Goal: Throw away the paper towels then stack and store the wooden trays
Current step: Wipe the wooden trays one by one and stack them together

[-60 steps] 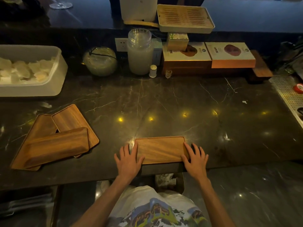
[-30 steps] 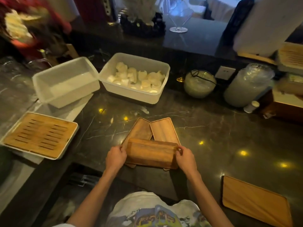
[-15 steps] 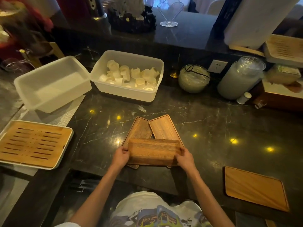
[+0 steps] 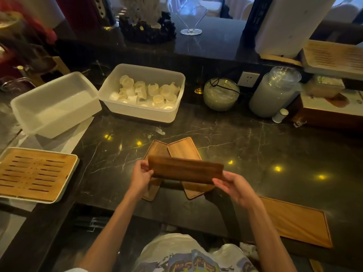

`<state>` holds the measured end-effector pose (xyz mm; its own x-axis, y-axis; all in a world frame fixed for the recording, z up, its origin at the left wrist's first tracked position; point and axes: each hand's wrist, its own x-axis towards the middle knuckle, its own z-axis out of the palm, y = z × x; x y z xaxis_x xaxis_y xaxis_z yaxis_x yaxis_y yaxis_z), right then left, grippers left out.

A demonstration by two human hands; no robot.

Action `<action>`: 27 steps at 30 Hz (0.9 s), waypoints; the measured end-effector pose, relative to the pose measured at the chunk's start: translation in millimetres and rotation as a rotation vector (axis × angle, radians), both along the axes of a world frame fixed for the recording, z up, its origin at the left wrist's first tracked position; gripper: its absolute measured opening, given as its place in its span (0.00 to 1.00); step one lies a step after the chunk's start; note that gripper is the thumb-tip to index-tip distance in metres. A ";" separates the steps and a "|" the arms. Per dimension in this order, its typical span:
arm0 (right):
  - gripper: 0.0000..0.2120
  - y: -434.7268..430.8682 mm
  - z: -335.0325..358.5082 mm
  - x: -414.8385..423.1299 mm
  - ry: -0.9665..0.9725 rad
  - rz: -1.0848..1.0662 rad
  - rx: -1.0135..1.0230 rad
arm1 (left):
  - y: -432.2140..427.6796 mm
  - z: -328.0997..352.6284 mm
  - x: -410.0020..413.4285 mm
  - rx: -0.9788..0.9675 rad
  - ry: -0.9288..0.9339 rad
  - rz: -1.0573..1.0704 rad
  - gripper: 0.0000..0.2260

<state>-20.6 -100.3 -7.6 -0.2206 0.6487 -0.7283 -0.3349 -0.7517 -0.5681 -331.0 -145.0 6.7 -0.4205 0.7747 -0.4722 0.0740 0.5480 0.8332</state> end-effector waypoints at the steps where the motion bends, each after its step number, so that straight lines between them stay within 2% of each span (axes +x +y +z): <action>1: 0.12 0.3 3.7 9.0 0.015 -0.049 0.020 | -0.8 2.9 10.4 0.064 -0.043 0.007 0.09; 5: 0.16 -0.4 9.9 52.5 -0.222 -0.033 0.211 | -2.9 7.7 57.9 0.192 -0.252 -0.003 0.08; 8: 0.13 -1.9 9.3 97.1 -0.338 0.058 0.312 | -3.0 0.1 95.8 0.191 -0.462 0.080 0.15; 10: 0.08 -7.3 6.6 125.5 -0.477 0.150 0.415 | -2.6 -7.2 125.8 0.146 -0.395 0.031 0.09; 11: 0.09 -10.5 3.1 138.8 -0.535 0.172 0.452 | -1.8 -11.2 141.2 0.136 -0.359 0.020 0.08; 14: 0.23 -20.1 -9.2 178.3 -0.616 0.129 0.434 | 0.4 -22.2 184.6 0.098 -0.394 0.046 0.25; 16: 0.27 -26.5 -18.7 204.4 -0.553 0.026 0.355 | -1.2 -25.3 211.2 0.077 -0.412 0.034 0.27; 20: 0.18 -39.5 -27.9 247.9 -0.581 -0.076 0.327 | -6.7 -30.8 256.5 0.062 -0.250 -0.101 0.16; 27: 0.19 -50.1 -36.2 297.9 -0.588 -0.116 0.323 | -7.1 -42.4 307.0 0.116 -0.009 -0.171 0.11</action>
